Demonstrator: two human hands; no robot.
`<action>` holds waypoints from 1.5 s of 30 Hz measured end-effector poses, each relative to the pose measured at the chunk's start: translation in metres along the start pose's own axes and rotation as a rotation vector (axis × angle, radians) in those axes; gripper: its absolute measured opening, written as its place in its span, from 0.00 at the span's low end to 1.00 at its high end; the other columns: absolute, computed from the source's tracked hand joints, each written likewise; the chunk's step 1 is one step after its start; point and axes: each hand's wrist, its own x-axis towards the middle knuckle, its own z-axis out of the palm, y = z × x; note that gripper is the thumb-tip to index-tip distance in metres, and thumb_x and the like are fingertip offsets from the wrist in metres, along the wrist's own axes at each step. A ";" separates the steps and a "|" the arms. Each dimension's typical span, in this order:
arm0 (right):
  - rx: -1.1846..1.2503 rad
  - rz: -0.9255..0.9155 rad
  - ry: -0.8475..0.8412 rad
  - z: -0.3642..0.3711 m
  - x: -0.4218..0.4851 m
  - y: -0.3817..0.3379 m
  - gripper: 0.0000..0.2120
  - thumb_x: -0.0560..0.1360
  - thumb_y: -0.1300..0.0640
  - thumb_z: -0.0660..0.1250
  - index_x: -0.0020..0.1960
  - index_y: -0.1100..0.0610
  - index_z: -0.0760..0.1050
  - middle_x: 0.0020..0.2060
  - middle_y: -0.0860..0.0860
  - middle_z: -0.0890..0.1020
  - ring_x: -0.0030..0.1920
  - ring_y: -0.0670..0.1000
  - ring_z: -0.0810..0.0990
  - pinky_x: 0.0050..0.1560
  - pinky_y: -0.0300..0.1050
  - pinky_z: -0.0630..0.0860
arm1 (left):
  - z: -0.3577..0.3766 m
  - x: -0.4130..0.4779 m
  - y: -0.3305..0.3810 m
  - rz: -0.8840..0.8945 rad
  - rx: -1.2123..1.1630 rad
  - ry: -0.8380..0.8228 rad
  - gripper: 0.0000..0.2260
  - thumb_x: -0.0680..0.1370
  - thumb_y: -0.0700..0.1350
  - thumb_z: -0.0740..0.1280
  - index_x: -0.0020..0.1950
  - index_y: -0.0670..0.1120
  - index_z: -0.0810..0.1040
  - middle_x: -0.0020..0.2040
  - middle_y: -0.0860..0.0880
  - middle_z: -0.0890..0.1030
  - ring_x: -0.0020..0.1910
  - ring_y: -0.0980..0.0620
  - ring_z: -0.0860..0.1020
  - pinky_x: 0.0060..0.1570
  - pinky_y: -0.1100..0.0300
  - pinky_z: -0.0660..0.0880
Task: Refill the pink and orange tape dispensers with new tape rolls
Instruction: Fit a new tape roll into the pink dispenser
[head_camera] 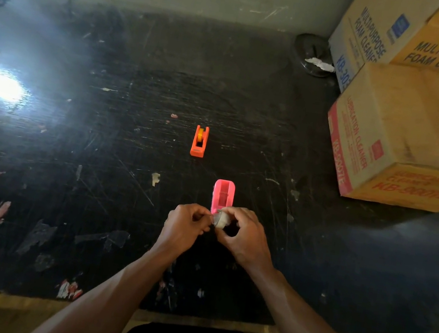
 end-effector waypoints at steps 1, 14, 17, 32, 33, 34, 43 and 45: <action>-0.002 -0.005 -0.003 -0.001 0.001 0.000 0.18 0.74 0.51 0.76 0.63 0.49 0.79 0.59 0.45 0.80 0.60 0.44 0.75 0.58 0.36 0.74 | -0.001 0.001 0.000 0.003 0.001 -0.007 0.05 0.79 0.45 0.72 0.54 0.50 0.85 0.45 0.53 0.86 0.44 0.58 0.85 0.44 0.64 0.81; -0.043 -0.035 -0.042 -0.011 0.021 -0.003 0.22 0.74 0.53 0.75 0.67 0.51 0.78 0.63 0.48 0.80 0.63 0.47 0.76 0.63 0.47 0.77 | -0.009 0.017 0.012 0.072 0.064 -0.076 0.04 0.80 0.43 0.71 0.52 0.49 0.85 0.45 0.52 0.86 0.43 0.60 0.85 0.45 0.65 0.83; -0.055 -0.029 -0.054 -0.012 0.026 -0.003 0.23 0.74 0.53 0.75 0.68 0.52 0.78 0.65 0.49 0.80 0.64 0.47 0.76 0.64 0.47 0.77 | -0.009 0.020 0.015 0.072 0.046 -0.087 0.04 0.80 0.43 0.71 0.51 0.50 0.85 0.45 0.52 0.86 0.44 0.57 0.86 0.43 0.66 0.81; -0.066 -0.023 -0.097 -0.011 0.042 0.002 0.23 0.75 0.50 0.75 0.69 0.52 0.78 0.65 0.48 0.80 0.64 0.44 0.76 0.65 0.45 0.76 | -0.005 0.038 0.012 0.076 0.088 -0.096 0.05 0.80 0.42 0.71 0.54 0.48 0.84 0.46 0.53 0.86 0.43 0.63 0.85 0.42 0.67 0.81; -0.055 -0.012 -0.093 -0.010 0.043 0.003 0.24 0.75 0.49 0.75 0.70 0.52 0.78 0.65 0.48 0.80 0.64 0.44 0.76 0.65 0.45 0.76 | -0.005 0.040 0.012 0.074 0.075 -0.095 0.05 0.80 0.42 0.71 0.55 0.48 0.84 0.46 0.53 0.86 0.43 0.63 0.85 0.42 0.68 0.81; -0.034 0.009 -0.079 -0.009 0.044 0.002 0.25 0.75 0.48 0.75 0.70 0.52 0.77 0.64 0.47 0.80 0.63 0.45 0.77 0.64 0.45 0.76 | -0.005 0.041 0.011 0.069 0.058 -0.094 0.06 0.80 0.41 0.70 0.55 0.48 0.84 0.47 0.53 0.86 0.44 0.63 0.85 0.42 0.68 0.81; 0.274 0.261 0.094 0.005 0.048 0.005 0.15 0.71 0.50 0.80 0.57 0.49 0.84 0.47 0.43 0.87 0.49 0.40 0.85 0.52 0.39 0.81 | 0.003 0.067 0.012 0.020 0.005 -0.026 0.07 0.78 0.40 0.73 0.56 0.46 0.86 0.47 0.51 0.87 0.48 0.56 0.86 0.53 0.56 0.84; 0.245 0.262 0.088 0.005 0.053 0.005 0.11 0.74 0.52 0.78 0.56 0.50 0.85 0.46 0.44 0.87 0.48 0.40 0.85 0.53 0.41 0.82 | 0.005 0.073 0.011 0.010 0.011 -0.022 0.07 0.78 0.41 0.74 0.55 0.46 0.86 0.46 0.51 0.87 0.47 0.56 0.86 0.52 0.55 0.84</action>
